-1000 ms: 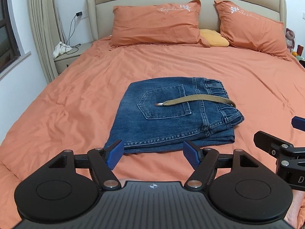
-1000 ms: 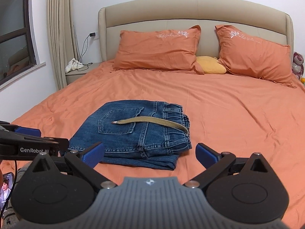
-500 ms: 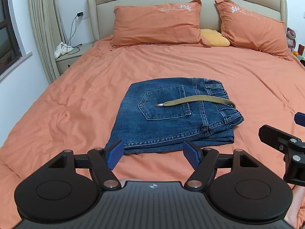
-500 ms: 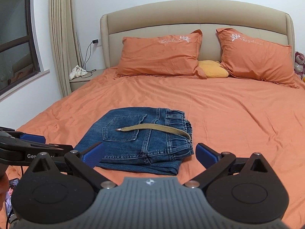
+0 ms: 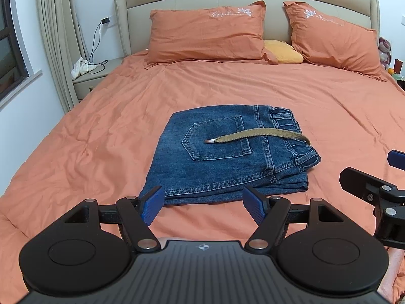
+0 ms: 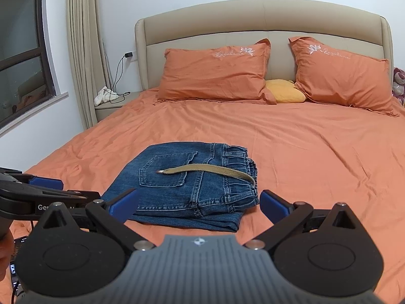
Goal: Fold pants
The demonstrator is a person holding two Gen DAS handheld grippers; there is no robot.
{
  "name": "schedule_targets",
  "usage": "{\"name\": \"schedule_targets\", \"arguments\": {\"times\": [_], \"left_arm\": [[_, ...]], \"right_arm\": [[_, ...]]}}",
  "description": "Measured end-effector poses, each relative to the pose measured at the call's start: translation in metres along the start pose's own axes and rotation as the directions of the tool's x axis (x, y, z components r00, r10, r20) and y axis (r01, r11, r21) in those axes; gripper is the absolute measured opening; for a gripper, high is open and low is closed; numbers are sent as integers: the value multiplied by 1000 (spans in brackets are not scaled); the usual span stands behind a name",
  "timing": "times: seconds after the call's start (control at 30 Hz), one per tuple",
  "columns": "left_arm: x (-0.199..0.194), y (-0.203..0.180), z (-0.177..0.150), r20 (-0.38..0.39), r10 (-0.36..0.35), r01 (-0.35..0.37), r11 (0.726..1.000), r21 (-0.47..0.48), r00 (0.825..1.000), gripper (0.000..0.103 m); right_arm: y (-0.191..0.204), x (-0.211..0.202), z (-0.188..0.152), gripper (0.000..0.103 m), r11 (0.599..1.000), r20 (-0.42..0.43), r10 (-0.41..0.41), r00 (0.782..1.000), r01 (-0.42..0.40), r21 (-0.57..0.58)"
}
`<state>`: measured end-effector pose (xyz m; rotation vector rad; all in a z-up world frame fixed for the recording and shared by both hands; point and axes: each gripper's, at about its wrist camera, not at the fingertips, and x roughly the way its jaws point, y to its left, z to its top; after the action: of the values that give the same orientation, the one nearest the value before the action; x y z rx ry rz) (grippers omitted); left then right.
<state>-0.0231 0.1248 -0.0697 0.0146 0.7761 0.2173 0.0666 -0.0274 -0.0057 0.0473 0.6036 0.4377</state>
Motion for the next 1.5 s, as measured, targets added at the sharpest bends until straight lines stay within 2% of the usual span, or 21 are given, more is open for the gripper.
{"name": "schedule_targets", "arguments": {"times": [0.97, 1.5], "left_arm": [[-3, -3, 2, 6, 4, -4, 1000, 19, 1000, 83], [-9, -1, 2, 39, -10, 9, 1000, 19, 999, 83]], "right_arm": [[-1, -3, 1, 98, 1000, -3, -17, 1000, 17, 26], [3, -11, 3, 98, 999, 30, -37, 999, 36, 16]]}}
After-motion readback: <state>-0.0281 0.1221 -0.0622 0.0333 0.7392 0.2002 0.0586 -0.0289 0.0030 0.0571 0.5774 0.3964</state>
